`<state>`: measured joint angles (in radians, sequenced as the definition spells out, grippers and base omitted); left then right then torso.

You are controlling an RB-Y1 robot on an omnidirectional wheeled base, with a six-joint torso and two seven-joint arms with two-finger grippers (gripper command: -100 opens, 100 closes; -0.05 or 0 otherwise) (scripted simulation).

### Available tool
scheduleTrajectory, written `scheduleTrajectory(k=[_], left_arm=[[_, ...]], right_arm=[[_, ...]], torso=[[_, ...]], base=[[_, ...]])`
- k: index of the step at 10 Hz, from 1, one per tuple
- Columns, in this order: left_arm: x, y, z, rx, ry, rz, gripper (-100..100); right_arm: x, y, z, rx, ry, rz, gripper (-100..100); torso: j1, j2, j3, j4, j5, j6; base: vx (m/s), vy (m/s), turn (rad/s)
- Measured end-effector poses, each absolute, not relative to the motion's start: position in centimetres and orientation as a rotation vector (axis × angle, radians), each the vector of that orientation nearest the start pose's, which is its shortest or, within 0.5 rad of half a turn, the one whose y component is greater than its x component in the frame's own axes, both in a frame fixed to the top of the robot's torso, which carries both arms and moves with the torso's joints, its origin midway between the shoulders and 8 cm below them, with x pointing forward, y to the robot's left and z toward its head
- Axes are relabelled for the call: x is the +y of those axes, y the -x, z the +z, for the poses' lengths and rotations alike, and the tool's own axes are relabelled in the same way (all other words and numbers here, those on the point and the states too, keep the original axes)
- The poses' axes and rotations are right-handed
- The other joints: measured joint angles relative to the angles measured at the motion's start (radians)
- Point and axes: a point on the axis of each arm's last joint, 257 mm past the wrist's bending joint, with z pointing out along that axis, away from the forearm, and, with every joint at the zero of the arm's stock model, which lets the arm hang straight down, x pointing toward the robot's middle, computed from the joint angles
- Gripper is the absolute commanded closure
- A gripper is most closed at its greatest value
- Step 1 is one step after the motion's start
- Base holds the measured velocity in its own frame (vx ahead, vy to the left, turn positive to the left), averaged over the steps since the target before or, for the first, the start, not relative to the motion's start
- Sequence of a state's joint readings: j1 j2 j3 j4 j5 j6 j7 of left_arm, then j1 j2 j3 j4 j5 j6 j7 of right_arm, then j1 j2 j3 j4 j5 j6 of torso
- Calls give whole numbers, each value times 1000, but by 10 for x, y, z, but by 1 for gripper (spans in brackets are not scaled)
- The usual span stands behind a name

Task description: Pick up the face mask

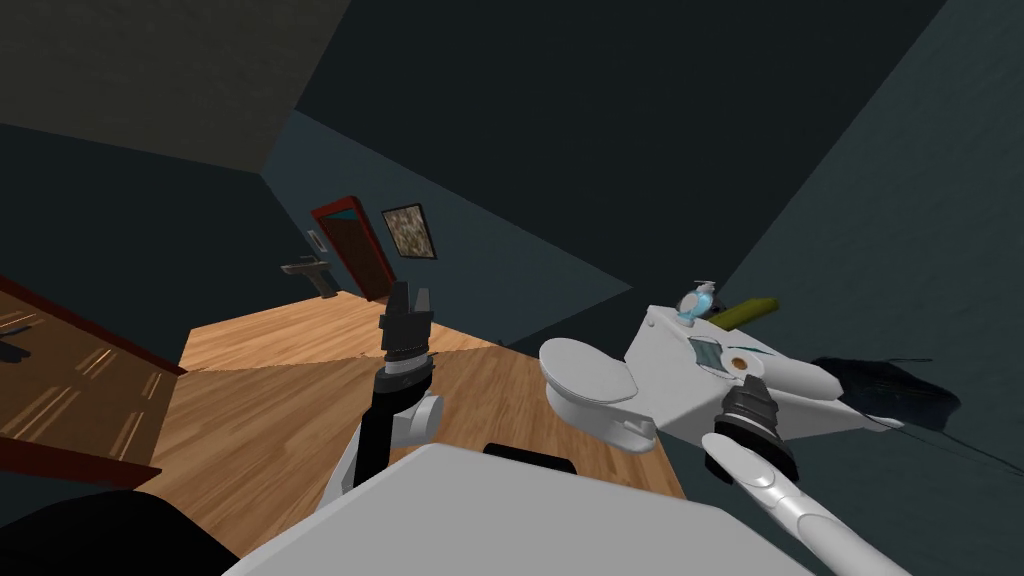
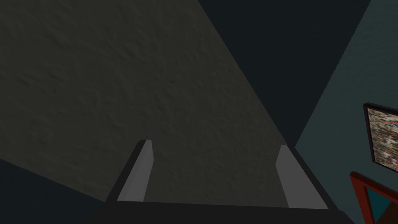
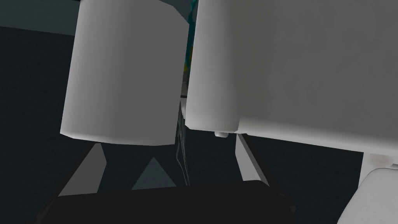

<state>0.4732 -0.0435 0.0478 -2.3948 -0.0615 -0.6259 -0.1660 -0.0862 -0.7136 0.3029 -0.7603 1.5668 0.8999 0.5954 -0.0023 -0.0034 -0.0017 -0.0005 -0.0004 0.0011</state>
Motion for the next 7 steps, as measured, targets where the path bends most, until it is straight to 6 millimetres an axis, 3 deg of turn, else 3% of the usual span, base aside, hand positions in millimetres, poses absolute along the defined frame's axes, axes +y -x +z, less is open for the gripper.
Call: scheduleTrajectory(k=[2, 3, 4, 7], left_arm=[[275, -291, 101, 459, 383, -1110, 0], [275, -291, 101, 459, 383, -1110, 0], [275, -291, 101, 458, 383, -1110, 0], [275, -292, 101, 458, 383, -1110, 0]], right_arm=[[-683, -382, -271, 1642, 816, -2041, -100], [-683, -382, -271, 1639, 819, -2046, 0], [-683, -382, -271, 1640, 818, -2045, -100], [-710, -364, -267, 1687, 773, -2091, -100]], torso=[[-1, -4, -2, -1, 0, 0], [0, -1, -1, -1, 0, 0], [0, 1, 1, 0, 0, 0], [-4, 7, 4, 2, -1, -1]], base=[[92, -19, 64], [10, -2, -2], [-46, -9, 226], [-95, -39, 304]])
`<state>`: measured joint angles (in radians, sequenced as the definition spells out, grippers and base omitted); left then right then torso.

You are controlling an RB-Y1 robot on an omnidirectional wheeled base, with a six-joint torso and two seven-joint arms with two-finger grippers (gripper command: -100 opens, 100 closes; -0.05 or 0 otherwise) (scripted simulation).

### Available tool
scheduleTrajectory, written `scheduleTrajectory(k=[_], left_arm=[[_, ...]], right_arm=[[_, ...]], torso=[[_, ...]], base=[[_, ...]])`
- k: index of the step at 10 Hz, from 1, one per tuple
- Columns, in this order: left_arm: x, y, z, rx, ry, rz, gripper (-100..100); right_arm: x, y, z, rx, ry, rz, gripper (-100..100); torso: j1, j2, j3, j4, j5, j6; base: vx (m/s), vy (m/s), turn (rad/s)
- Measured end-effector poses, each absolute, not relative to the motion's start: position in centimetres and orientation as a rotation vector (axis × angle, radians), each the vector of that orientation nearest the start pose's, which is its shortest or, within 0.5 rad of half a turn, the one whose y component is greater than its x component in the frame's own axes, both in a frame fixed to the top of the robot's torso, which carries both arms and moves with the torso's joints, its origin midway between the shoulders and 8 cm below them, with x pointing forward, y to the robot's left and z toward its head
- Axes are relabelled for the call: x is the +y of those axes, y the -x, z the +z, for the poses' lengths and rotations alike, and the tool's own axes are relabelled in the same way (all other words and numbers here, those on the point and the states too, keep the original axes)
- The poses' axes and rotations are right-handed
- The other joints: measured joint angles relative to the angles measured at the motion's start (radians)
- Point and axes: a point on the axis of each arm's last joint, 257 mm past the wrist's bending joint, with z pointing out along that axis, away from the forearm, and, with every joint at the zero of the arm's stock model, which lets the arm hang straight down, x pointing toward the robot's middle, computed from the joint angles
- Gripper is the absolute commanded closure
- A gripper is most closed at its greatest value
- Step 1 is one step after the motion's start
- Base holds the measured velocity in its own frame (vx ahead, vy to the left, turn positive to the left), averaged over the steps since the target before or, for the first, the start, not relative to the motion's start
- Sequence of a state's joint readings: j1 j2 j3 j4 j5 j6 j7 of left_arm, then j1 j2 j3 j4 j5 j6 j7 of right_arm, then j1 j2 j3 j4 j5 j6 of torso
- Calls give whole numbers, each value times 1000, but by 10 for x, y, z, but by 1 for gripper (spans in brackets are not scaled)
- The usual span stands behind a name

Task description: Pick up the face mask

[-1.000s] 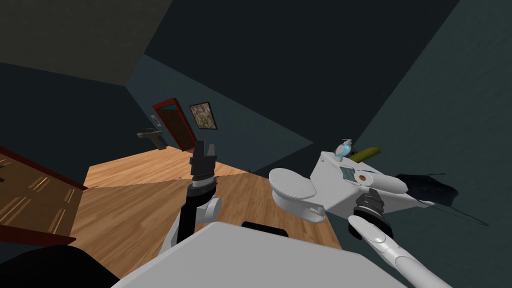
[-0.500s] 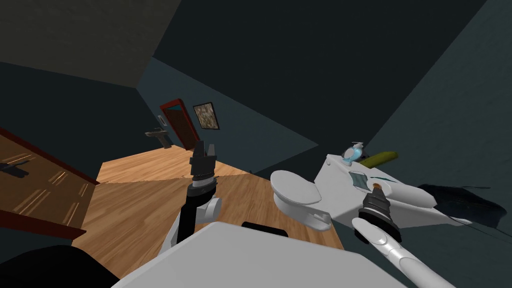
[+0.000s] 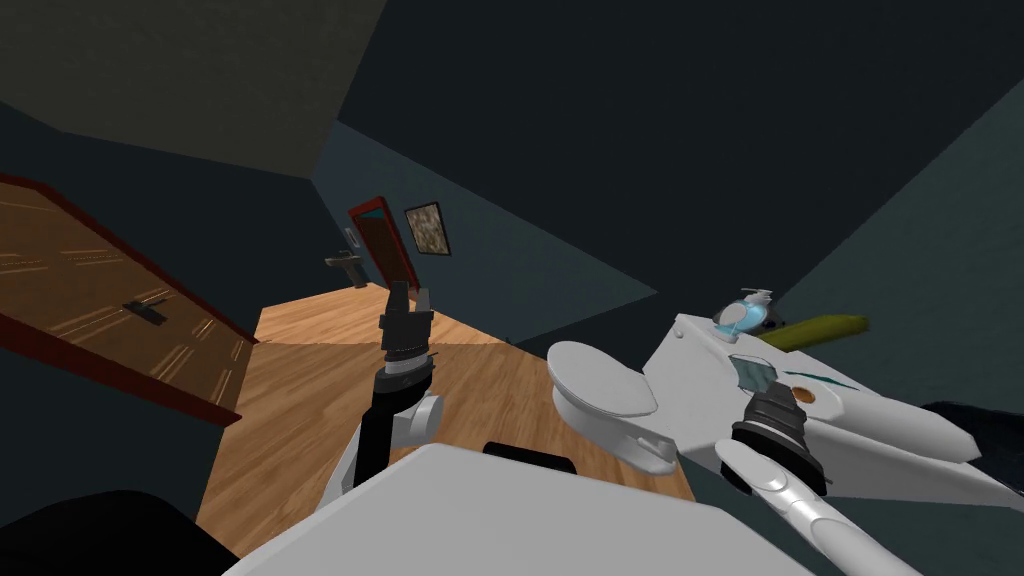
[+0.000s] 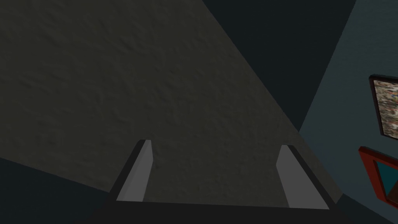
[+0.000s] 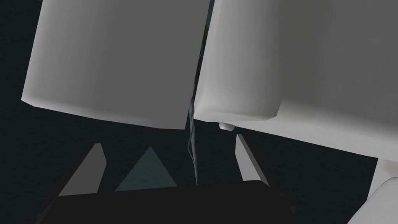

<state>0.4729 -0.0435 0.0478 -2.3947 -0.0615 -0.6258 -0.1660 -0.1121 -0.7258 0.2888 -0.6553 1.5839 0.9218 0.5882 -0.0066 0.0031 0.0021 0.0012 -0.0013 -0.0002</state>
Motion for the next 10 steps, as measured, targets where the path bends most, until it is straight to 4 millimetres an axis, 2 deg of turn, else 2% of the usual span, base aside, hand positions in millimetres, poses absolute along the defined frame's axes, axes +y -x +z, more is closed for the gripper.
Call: scheduleTrajectory(k=[1, 2, 3, 5, 6, 10], left_arm=[[275, -292, 101, 458, 383, -1110, 0], [275, -292, 101, 458, 383, -1110, 0], [275, -292, 101, 459, 383, -1110, 0], [275, -291, 101, 459, 383, -1110, 0], [275, -291, 101, 459, 383, -1110, 0], [275, -291, 101, 459, 383, -1110, 0]], right_arm=[[-723, -354, -264, 1710, 753, -2112, -100], [-734, -341, -258, 1735, 722, -2128, -100], [-734, -346, -256, 1730, 714, -2134, -100], [-738, -343, -259, 1741, 708, -2143, -100], [-739, -343, -259, 1742, 707, -2142, 100], [-739, -341, -262, 1750, 714, -2142, 100]], torso=[[-2, 1, 1, 1, 0, 0], [-4, 1, 1, 1, 1, 0], [-4, -2, -1, 0, 0, 1], [-4, -5, -3, -1, 1, 6], [-5, -5, -3, -1, 1, 6], [-2, -2, 0, 1, 4, 4]], base=[[-110, -38, 390], [-69, -29, 96], [-22, -2, -29], [6, 11, 0], [0, 0, 0], [-1, 1, -3]])
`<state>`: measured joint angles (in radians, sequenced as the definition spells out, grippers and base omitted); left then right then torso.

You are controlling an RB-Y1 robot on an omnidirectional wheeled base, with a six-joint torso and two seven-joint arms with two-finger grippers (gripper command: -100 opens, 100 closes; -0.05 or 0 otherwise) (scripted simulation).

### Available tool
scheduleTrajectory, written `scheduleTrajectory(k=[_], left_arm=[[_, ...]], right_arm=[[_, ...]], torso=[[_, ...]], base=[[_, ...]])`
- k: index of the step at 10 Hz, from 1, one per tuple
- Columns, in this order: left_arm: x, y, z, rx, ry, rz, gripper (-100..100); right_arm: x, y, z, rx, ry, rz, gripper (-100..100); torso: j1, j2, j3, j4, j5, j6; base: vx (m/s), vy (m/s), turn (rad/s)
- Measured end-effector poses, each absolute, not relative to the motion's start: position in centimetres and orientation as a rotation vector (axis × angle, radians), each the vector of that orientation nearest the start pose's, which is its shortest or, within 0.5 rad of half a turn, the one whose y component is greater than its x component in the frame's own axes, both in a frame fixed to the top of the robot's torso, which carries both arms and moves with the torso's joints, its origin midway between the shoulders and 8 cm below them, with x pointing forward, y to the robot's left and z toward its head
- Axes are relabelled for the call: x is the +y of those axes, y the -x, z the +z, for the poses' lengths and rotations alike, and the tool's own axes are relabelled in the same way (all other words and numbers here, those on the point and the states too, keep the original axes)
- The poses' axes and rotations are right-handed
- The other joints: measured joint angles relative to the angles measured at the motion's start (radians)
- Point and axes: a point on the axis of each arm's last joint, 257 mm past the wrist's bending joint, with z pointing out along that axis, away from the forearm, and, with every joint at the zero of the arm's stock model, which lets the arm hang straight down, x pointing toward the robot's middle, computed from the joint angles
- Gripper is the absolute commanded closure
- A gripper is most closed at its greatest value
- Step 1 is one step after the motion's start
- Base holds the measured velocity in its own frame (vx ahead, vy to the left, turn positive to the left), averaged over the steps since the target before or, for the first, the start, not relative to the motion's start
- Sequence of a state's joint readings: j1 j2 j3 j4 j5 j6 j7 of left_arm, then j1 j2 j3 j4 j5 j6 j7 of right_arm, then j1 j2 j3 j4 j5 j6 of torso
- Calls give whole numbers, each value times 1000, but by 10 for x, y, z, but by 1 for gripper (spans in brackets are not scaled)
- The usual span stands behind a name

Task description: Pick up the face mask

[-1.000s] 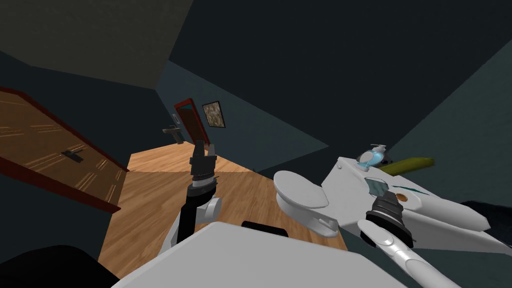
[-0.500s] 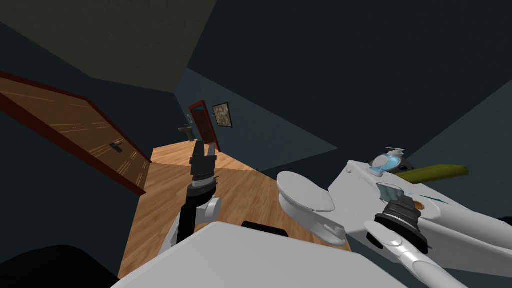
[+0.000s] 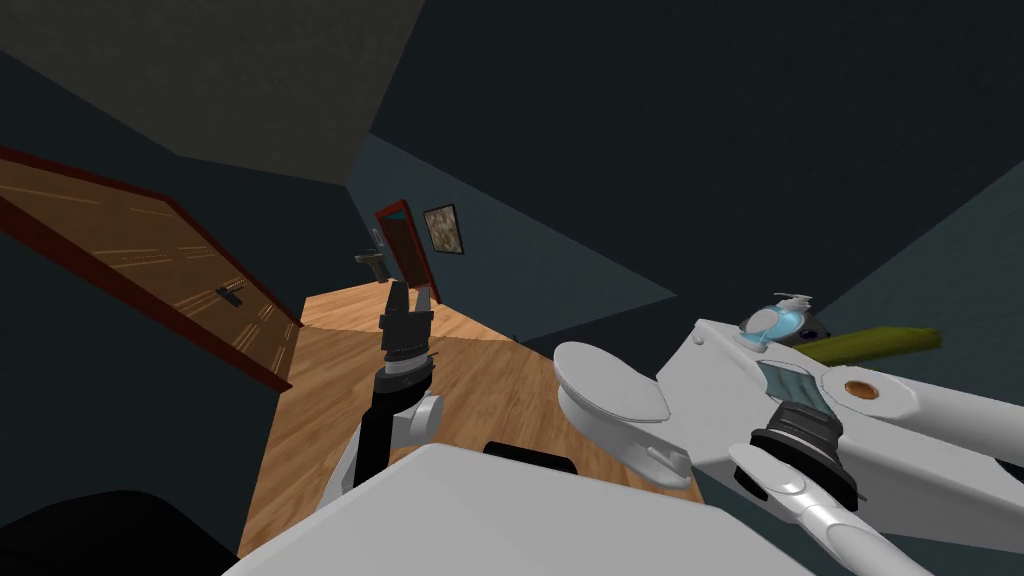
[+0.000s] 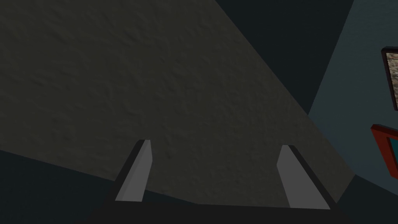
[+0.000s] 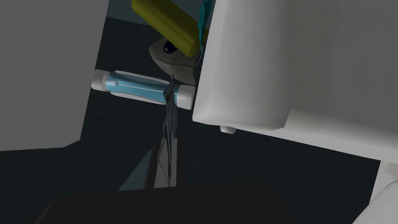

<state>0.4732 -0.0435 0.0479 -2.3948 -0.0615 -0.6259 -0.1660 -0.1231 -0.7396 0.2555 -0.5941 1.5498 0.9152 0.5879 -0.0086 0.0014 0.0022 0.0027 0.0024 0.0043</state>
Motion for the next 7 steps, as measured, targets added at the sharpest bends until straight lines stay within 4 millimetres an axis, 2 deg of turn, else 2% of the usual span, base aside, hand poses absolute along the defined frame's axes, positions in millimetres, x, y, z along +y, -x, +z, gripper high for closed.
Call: scheduleTrajectory(k=[1, 2, 5, 7], left_arm=[[275, -291, 101, 459, 383, -1110, 0], [275, -291, 101, 459, 383, -1110, 0], [275, -291, 101, 459, 383, -1110, 0], [275, -291, 101, 459, 383, -1110, 0]], right_arm=[[-739, -341, -262, 1750, 714, -2142, 0], [-739, -340, -262, 1750, 714, -2142, 100], [-718, -356, -265, 1703, 759, -2105, 100], [-708, -365, -267, 1680, 779, -2082, 100]], torso=[[0, 0, 0, 0, 0, 0], [0, 0, 0, 0, 0, 0], [3, -4, -2, -1, 1, 1], [2, -4, -3, -1, 1, 0]], base=[[0, 0, 0], [44, -3, -195], [82, 32, -268], [63, 20, -143]])
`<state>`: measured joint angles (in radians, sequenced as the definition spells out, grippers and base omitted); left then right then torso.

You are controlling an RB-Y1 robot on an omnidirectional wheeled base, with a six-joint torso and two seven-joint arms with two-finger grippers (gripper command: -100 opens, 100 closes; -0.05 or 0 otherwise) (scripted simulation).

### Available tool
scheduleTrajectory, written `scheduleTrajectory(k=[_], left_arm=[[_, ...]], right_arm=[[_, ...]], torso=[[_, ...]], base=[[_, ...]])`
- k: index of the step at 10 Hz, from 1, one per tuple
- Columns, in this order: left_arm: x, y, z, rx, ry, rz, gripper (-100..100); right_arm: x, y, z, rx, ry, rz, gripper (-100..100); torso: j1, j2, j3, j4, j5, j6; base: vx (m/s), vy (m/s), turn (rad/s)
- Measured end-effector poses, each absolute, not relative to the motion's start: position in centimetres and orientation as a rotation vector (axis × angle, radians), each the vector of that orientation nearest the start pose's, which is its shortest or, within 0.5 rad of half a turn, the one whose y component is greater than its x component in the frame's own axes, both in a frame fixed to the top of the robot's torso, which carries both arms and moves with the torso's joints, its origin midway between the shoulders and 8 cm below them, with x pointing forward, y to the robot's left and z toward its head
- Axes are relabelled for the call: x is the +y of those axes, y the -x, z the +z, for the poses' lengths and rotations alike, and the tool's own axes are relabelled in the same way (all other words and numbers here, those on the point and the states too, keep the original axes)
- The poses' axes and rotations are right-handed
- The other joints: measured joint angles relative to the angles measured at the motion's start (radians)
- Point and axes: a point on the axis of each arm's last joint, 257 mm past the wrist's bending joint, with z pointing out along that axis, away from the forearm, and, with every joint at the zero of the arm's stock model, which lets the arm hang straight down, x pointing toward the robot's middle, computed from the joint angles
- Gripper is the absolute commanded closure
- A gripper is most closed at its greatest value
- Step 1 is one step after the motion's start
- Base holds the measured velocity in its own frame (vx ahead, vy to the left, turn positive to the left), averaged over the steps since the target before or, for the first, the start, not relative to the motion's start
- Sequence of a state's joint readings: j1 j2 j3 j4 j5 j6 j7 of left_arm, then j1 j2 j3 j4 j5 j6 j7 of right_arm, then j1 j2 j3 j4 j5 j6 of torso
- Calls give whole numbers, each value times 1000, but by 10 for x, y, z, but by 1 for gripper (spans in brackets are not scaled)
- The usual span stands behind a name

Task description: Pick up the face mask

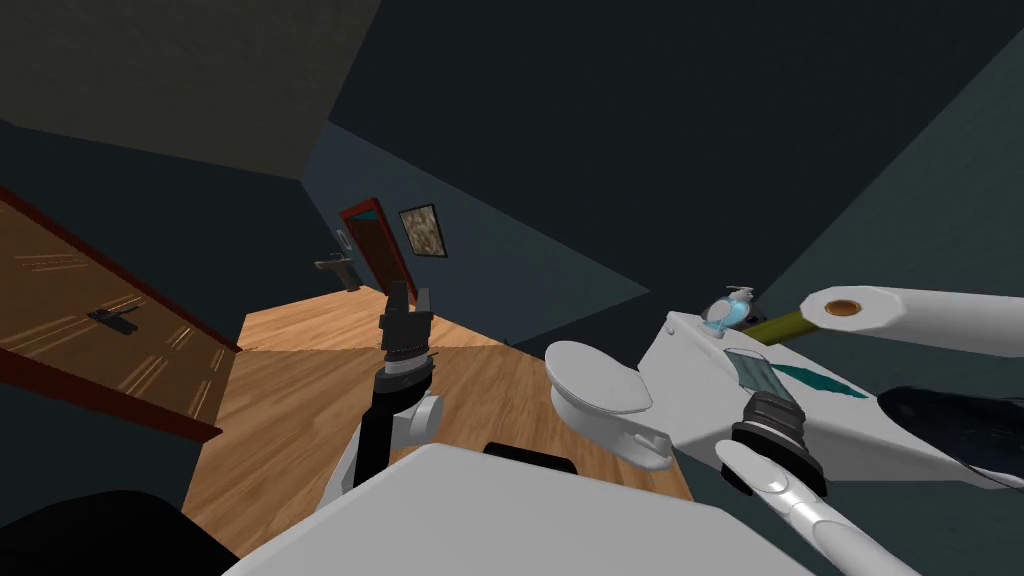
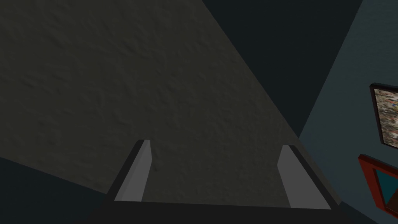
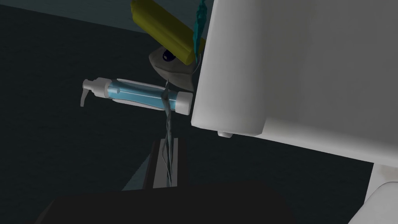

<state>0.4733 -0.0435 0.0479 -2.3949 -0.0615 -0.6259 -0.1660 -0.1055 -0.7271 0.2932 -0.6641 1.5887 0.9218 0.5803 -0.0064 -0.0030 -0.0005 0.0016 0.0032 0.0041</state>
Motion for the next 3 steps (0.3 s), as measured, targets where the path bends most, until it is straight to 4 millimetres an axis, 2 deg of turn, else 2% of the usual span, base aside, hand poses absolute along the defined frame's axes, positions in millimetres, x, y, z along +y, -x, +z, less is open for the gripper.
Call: scheduleTrajectory(k=[1, 2, 3], left_arm=[[275, -291, 101, 459, 383, -1110, 0], [275, -291, 101, 459, 383, -1110, 0], [275, -291, 101, 459, 383, -1110, 0]], right_arm=[[-697, -373, -269, 1662, 795, -2069, 100], [-692, -376, -270, 1654, 802, -2060, 100], [-691, -377, -269, 1653, 803, -2059, 0]], torso=[[0, 0, 0, -1, 0, 1], [-1, 0, 0, -1, 0, 1], [-2, 2, 0, 0, -1, 1]], base=[[50, 19, -127], [16, 8, -13], [0, 0, 0]])
